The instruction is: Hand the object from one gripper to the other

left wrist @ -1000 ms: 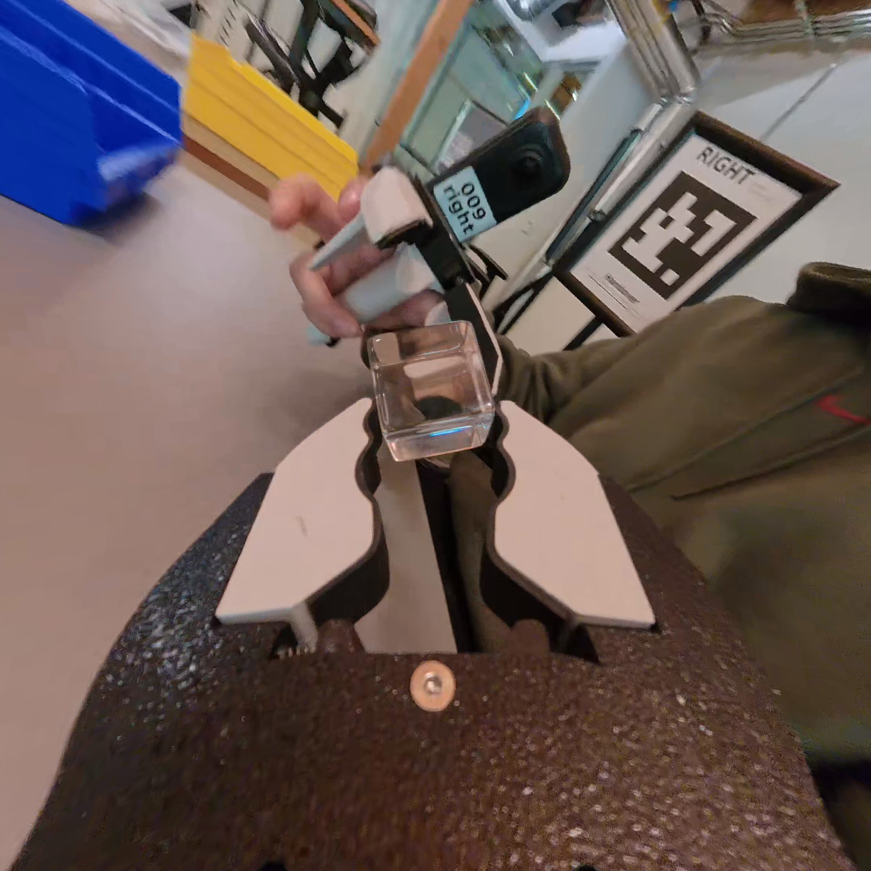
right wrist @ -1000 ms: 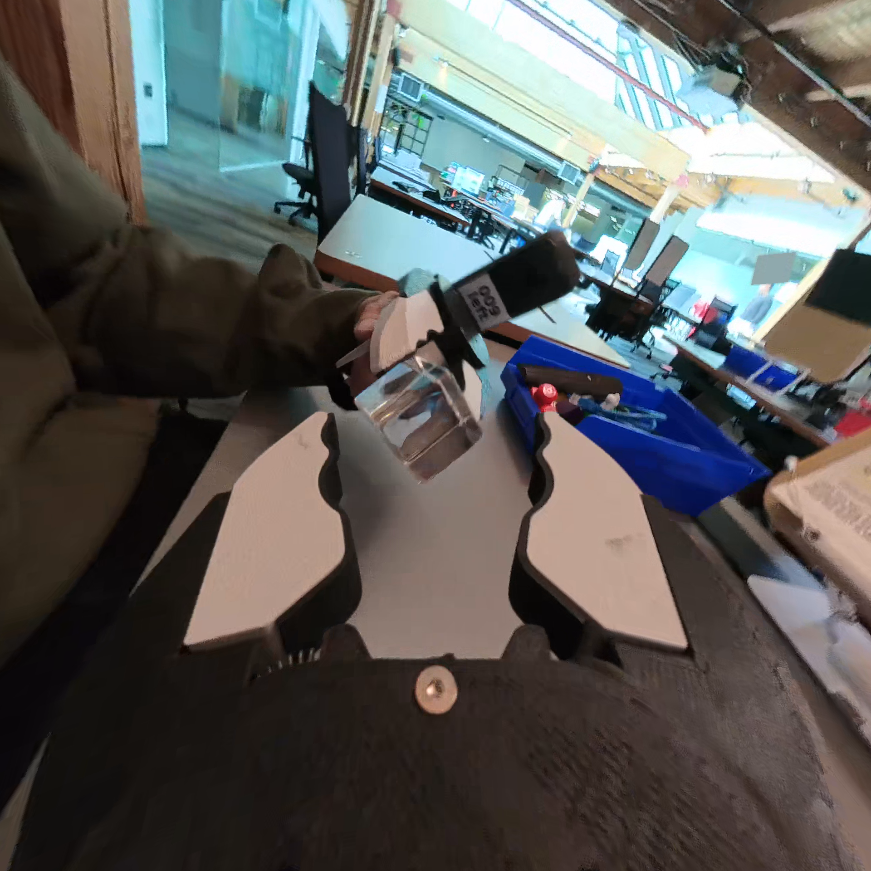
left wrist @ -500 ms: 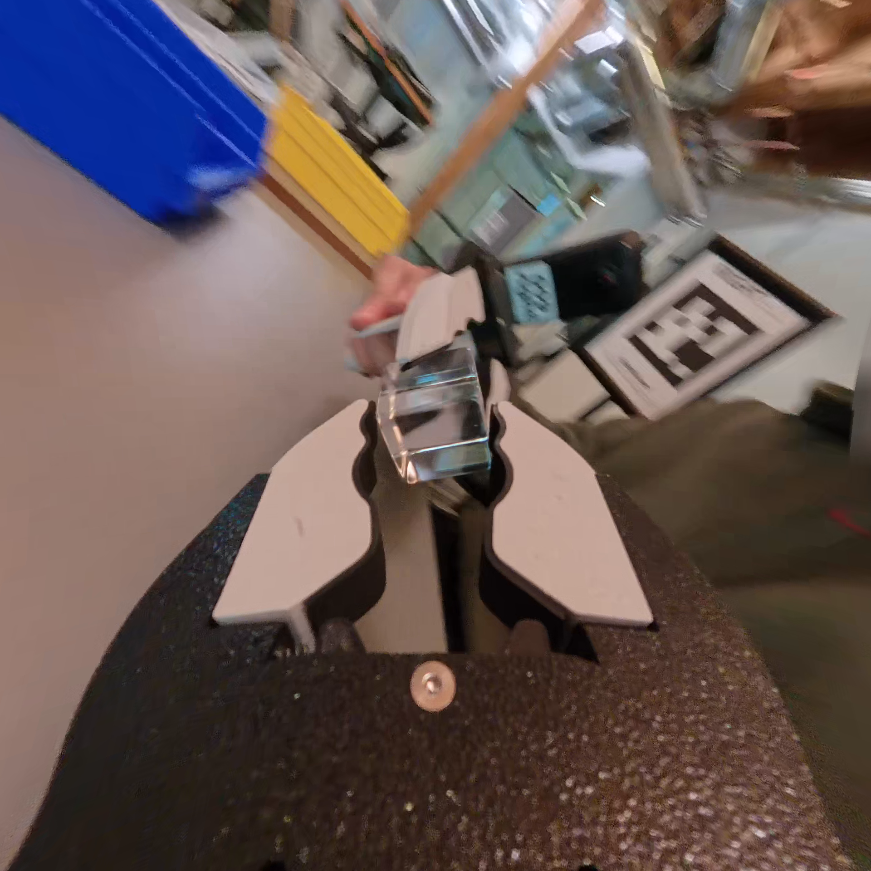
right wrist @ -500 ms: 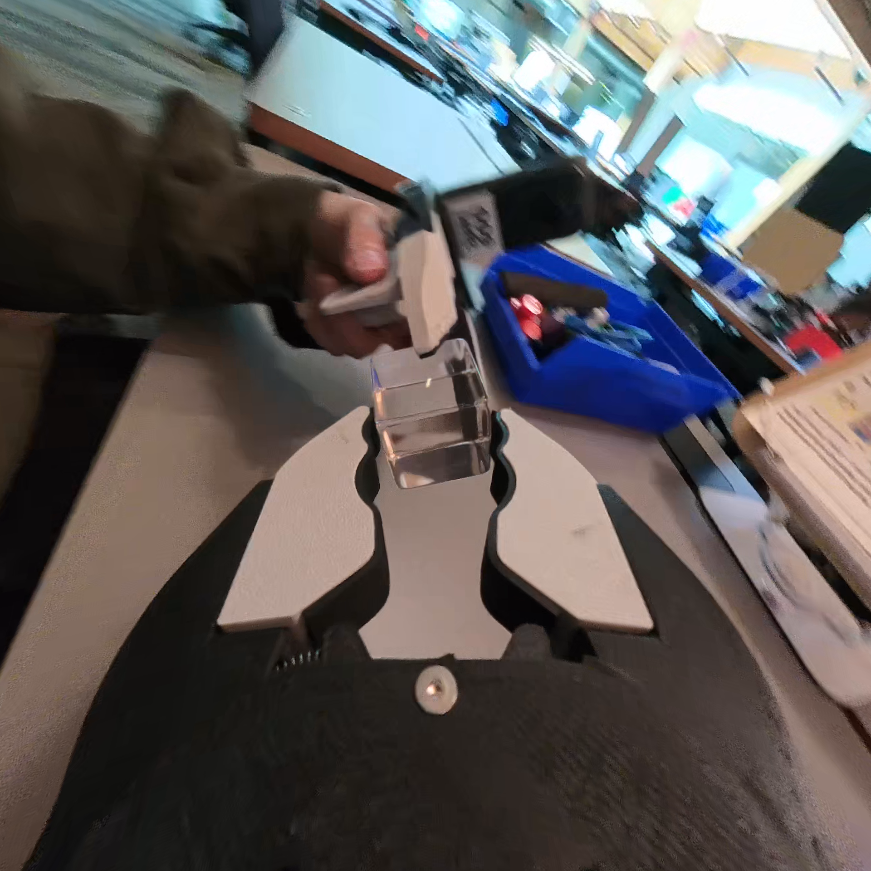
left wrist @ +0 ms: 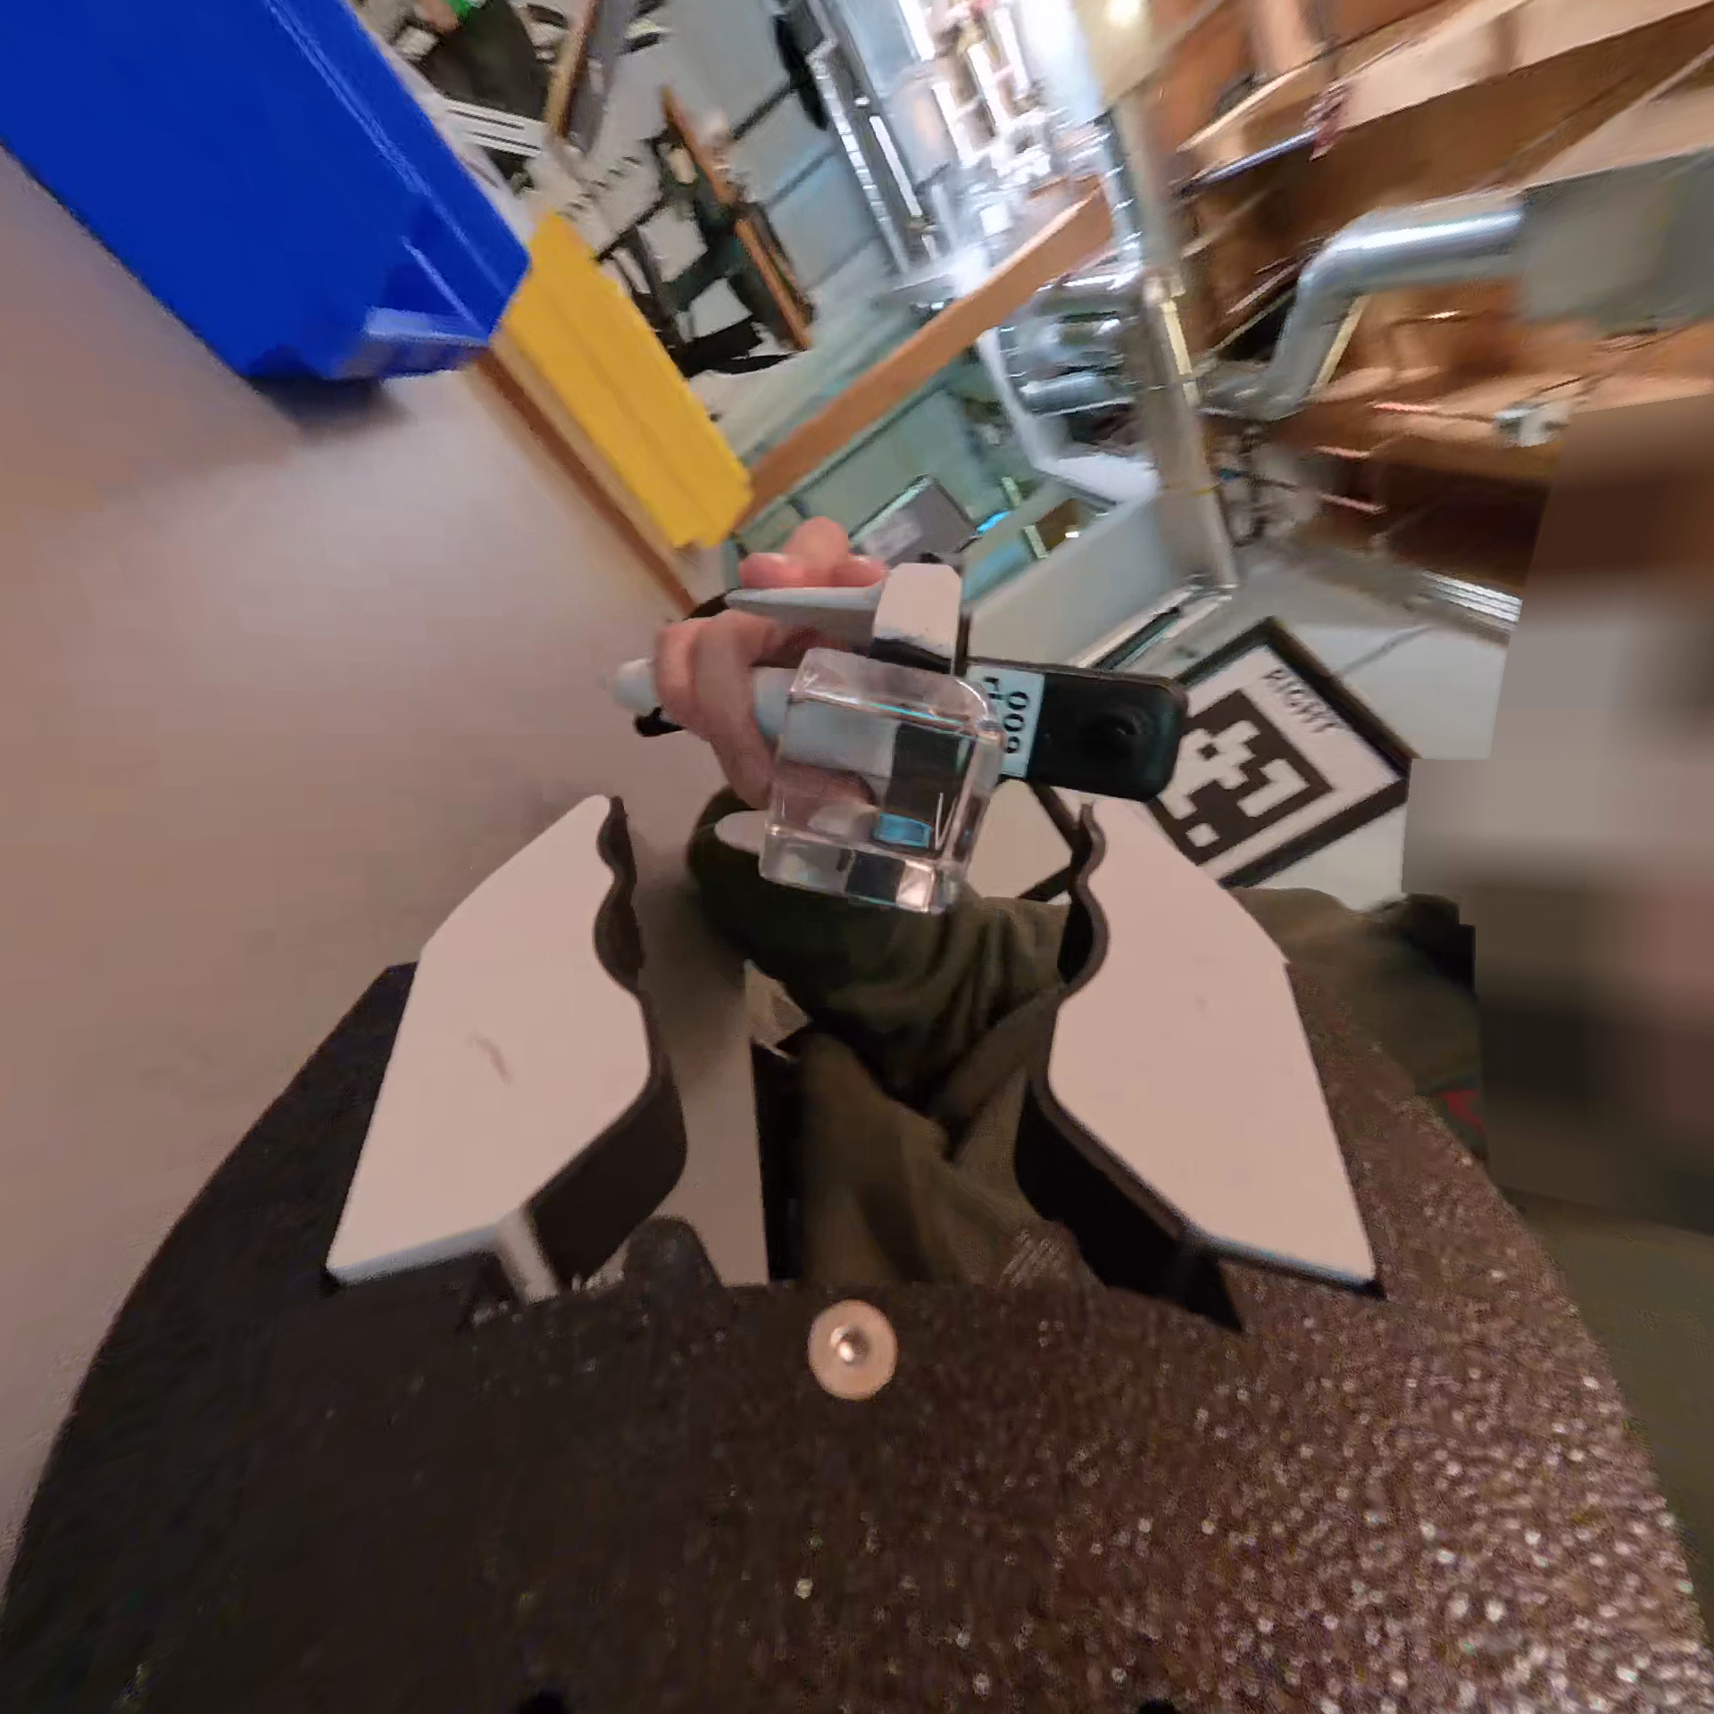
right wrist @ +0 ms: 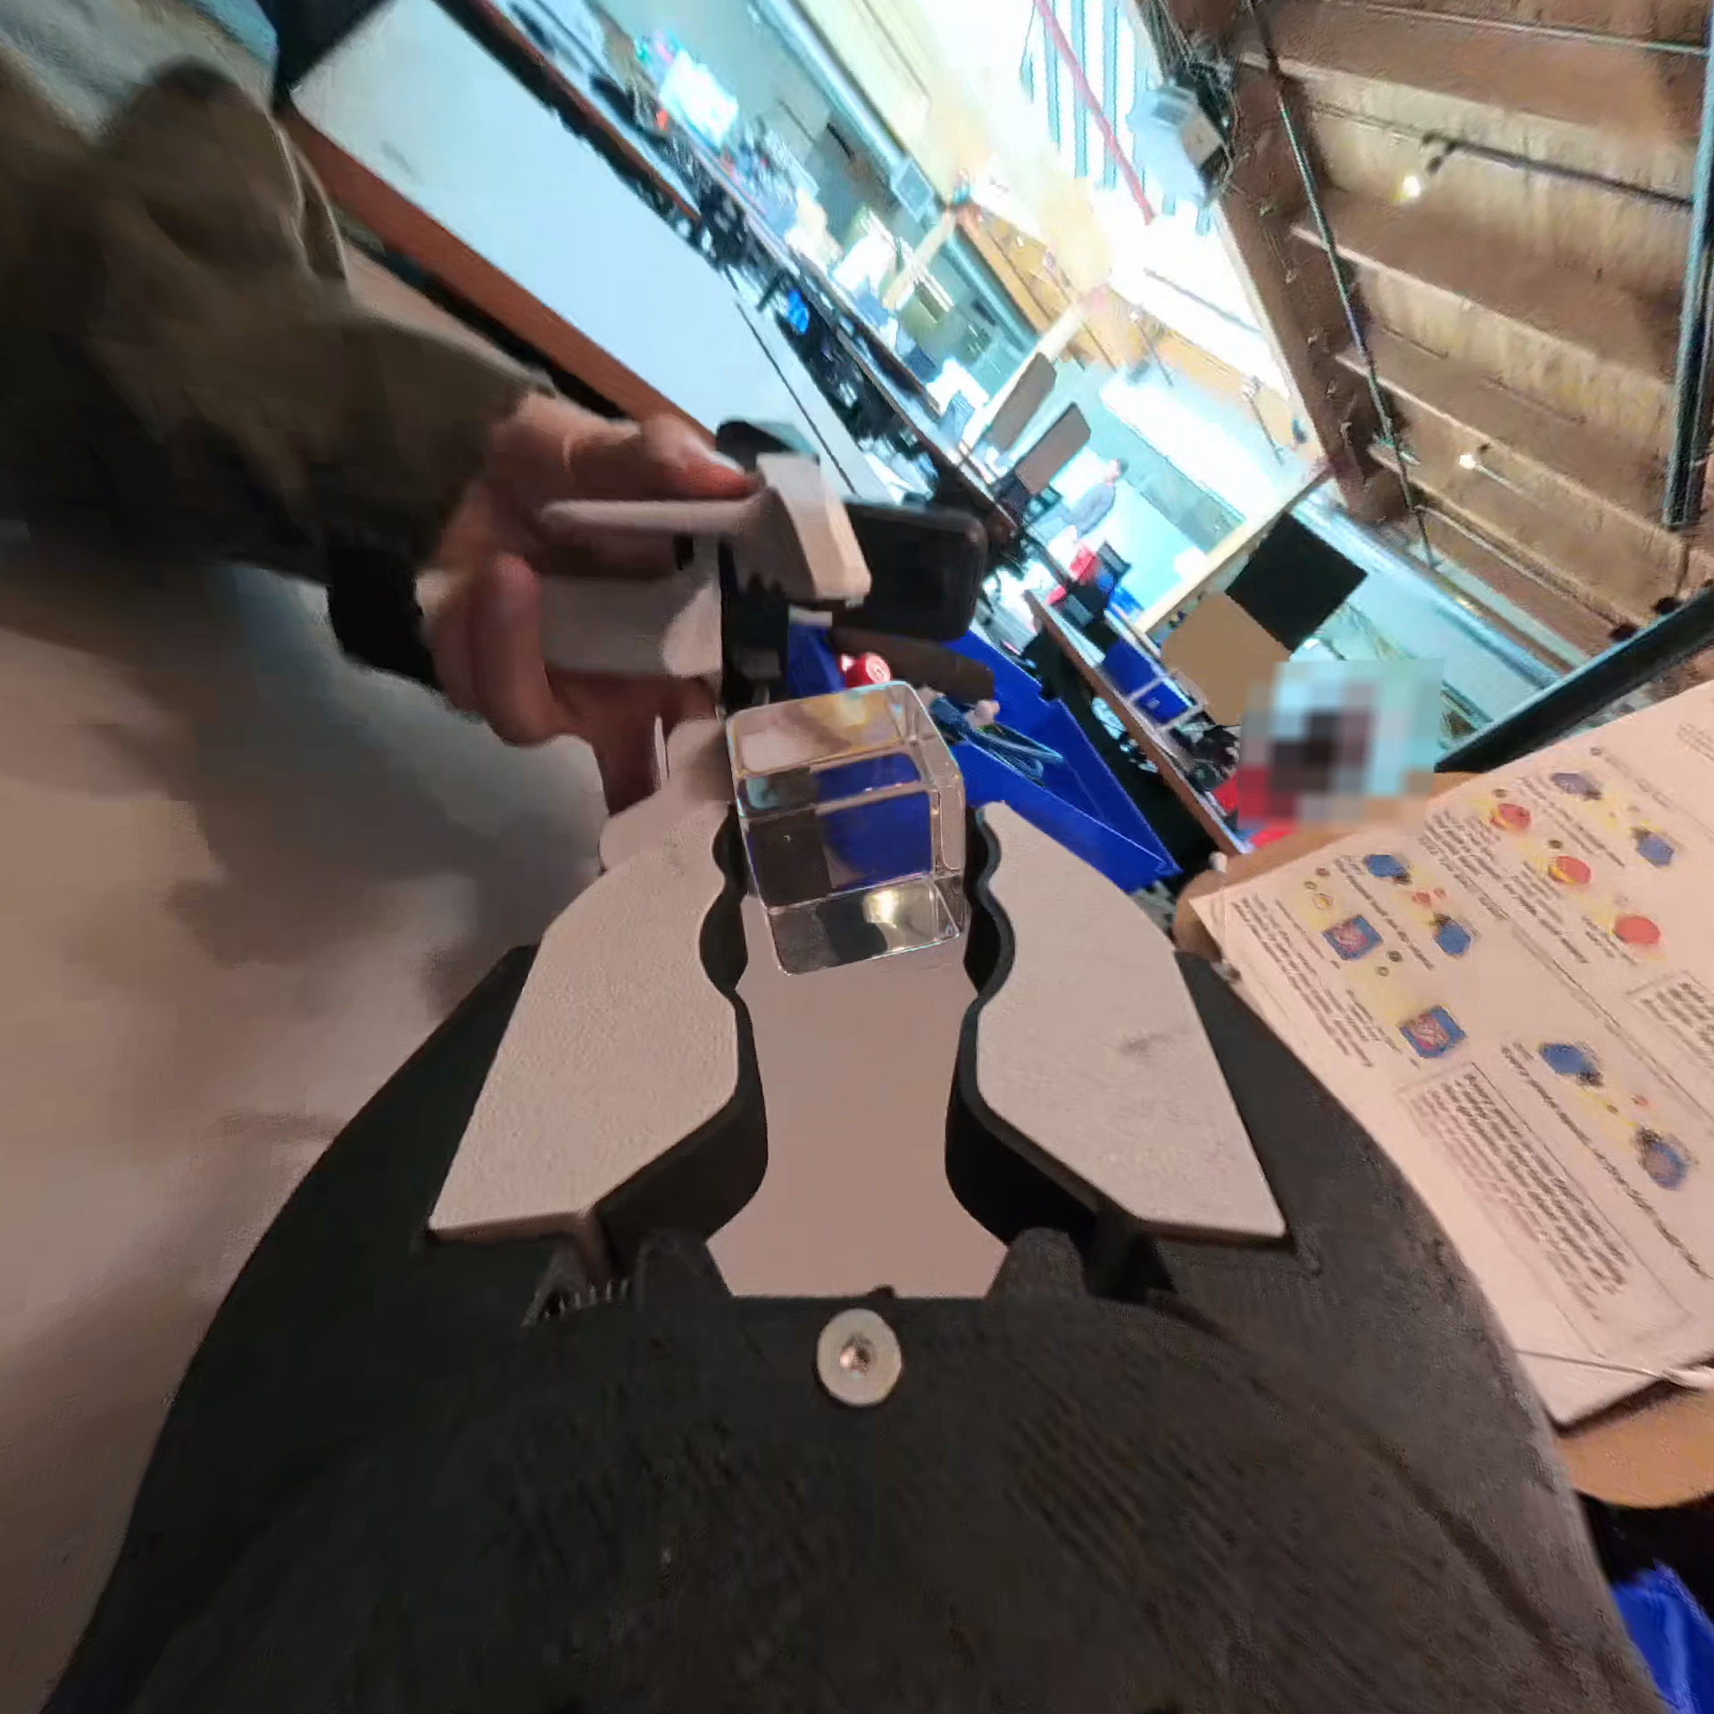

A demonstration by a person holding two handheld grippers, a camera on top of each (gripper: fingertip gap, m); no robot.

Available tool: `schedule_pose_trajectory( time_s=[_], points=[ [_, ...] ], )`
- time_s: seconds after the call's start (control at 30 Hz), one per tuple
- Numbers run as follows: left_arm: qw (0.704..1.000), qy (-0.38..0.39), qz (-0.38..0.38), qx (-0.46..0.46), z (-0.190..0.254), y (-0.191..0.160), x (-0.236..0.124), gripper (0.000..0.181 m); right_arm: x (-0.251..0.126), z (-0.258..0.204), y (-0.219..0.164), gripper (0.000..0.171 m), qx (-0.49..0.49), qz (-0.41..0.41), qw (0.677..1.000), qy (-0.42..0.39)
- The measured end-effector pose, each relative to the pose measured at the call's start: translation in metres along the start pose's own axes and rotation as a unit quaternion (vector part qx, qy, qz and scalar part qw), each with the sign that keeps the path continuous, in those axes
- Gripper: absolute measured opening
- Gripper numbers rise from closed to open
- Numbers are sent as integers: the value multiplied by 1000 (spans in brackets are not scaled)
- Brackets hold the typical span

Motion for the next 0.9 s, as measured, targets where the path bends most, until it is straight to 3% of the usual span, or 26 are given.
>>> schedule_pose_trajectory(
  time_s=[0.13,0.17,0.23,0.37,0.43,0.5,0.57,0.6,0.67,0.73,0.8,0.9],
  points=[
    [998,-39,-38,17,9,-12,16,85,3,-4,3,45,-8,1,1000,10],
    [998,-32,-40,22,8,-12,19,80,4,-7,2,45,-18,-2,1000,9],
    [999,-13,-25,27,3,-8,20,54,6,-8,1,45,-24,-10,1000,7],
    [997,24,-18,70,-6,-7,17,48,8,-11,-6,46,-4,-28,999,36],
    [990,74,-17,115,-12,-6,14,47,5,-12,-10,54,52,-28,995,78],
    [974,130,-5,186,-13,-1,7,47,0,2,-11,69,183,-8,978,104],
    [942,192,-9,276,-11,3,0,47,-3,7,-13,92,358,7,914,190],
    [918,221,-12,328,-9,3,-3,47,-2,5,-15,102,450,5,859,244],
    [867,262,-24,424,-3,2,-5,47,-3,-6,-14,97,572,22,740,353],
    [827,289,-34,481,0,1,-4,47,-1,-9,-8,85,625,71,666,401],
    [798,304,-39,519,0,0,-2,47,2,-18,-2,83,641,77,623,441],
    [775,303,-44,552,0,-5,-1,47,3,-27,14,73,639,96,597,475]
  ],
)
Point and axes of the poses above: each gripper's, where its closed fingertips meet, x out along the fingers, y out of its top, z = x × y across the jaws, the point moved 1 cm from there along -x, back along the fingers, and after that the axes turned 14 degrees about -z, right-handed, at the moved point
